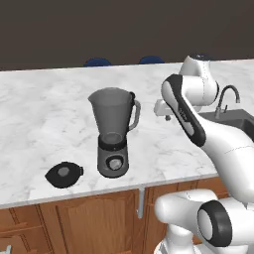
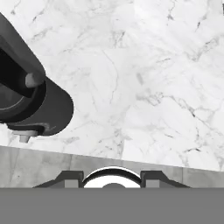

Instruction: Close the lid blender by securely placing the lid on top.

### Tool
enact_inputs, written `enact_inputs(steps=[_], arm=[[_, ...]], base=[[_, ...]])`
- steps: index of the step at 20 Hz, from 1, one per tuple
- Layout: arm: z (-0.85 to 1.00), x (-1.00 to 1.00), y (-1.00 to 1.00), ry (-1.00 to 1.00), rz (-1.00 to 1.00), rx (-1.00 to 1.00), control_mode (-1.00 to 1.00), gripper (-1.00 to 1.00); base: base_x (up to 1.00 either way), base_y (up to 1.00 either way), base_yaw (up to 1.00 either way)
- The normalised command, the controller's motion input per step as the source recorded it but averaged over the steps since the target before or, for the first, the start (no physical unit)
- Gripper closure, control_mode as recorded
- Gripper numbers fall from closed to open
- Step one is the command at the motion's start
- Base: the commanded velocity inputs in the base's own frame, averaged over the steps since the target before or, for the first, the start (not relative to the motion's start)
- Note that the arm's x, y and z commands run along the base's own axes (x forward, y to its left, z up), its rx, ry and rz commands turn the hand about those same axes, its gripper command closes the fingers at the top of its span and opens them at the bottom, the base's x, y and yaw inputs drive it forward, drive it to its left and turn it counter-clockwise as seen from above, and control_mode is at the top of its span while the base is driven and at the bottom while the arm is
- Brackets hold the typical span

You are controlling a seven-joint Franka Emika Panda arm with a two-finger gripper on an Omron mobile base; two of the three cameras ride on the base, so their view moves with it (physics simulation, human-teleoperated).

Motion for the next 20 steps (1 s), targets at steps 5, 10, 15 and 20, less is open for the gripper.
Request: enact_inputs(steps=[5, 10, 15, 20], arm=[[0.0, -0.01, 0.0, 0.0, 0.0, 0.0, 1.0, -1.0], [0.0, 0.0, 0.0, 0.0, 0.0, 0.0, 1.0, -1.0], [0.0, 0.0, 0.0, 0.0, 0.0, 0.0, 1.0, -1.0], [0.0, 0.0, 0.0, 0.0, 0.0, 0.0, 1.0, -1.0]], base=[[-0.51, 0.0, 0.0], [-0.86, 0.16, 0.0], [-0.24, 0.87, -0.01], [0.0, 1.0, -0.02]])
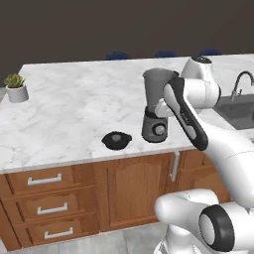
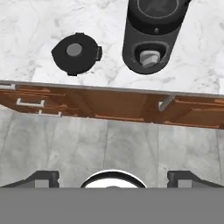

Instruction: Close the lid blender by securely placing the lid on top.

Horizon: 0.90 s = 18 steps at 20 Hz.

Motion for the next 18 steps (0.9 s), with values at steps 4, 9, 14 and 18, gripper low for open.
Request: enact_inputs(steps=[4, 9, 14, 18], arm=[[0.0, 0.0, 0.0, 0.0, 0.0, 0.0, 1.0, -1.0], [0.0, 0.0, 0.0, 0.0, 0.0, 0.0, 1.0, -1.0], [0.0, 0.0, 0.0, 0.0, 0.0, 0.0, 1.0, -1.0], [0.0, 0.0, 0.0, 0.0, 0.0, 0.0, 1.0, -1.0]], base=[[0.05, 0.94, 0.0], [0.56, 0.43, 0.0], [0.61, 0.08, 0.0], [0.39, 0.0, 0.0]])
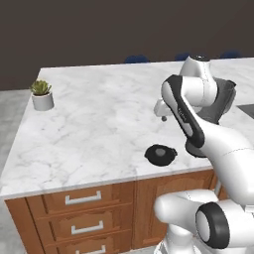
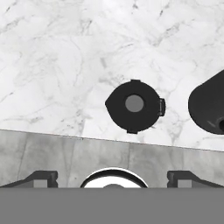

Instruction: Close the lid blender by securely placing the lid on top.

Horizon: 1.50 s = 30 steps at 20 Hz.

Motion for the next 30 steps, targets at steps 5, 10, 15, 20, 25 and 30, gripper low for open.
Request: enact_inputs(steps=[5, 10, 15, 20, 25, 30], arm=[[0.0, 0.0, 0.0, 0.0, 0.0, 0.0, 1.0, -1.0], [0.0, 0.0, 0.0, 0.0, 0.0, 0.0, 1.0, -1.0], [-0.23, 0.0, 0.0, 0.03, 0.0, -0.03, -1.0, -1.0], [-0.84, -0.17, 0.01, 0.11, 0.0, -0.13, -1.0, -1.0], [-0.43, -0.07, 0.0, 0.03, -0.01, 0.0, -1.0, -1.0], [-0.35, 0.03, 0.0, 0.01, 0.0, -0.04, -1.0, -1.0]], base=[[0.22, 0.0, 0.01], [0.0, 0.0, 0.0], [0.0, 0.0, 0.0], [0.0, 0.0, 0.0], [0.0, 0.0, 0.0], [0.0, 0.0, 0.0]])
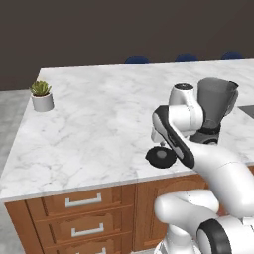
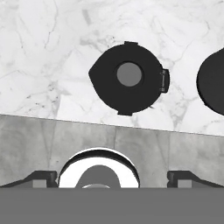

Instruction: Close the lid blender by securely placing the lid on top.

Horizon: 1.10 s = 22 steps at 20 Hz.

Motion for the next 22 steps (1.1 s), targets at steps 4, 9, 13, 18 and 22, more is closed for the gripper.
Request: enact_inputs(steps=[4, 9, 13, 18, 22], arm=[[-0.38, 0.01, -0.09, 0.02, 0.0, -0.03, -1.0, -1.0], [-0.32, 0.04, -0.12, 0.0, 0.0, 0.01, -1.0, -1.0], [-0.21, 0.28, -0.01, 0.0, 0.0, 0.0, -1.0, -1.0], [-0.35, 0.47, 0.0, 0.0, 0.0, 0.0, -1.0, -1.0], [-0.36, 0.39, 0.0, 0.0, 0.0, 0.0, -1.0, -1.0]], base=[[0.0, 0.0, 0.0], [0.0, 0.0, 0.0], [0.0, 0.0, 0.0], [0.0, 0.0, 0.0], [0.0, 0.0, 0.0]])
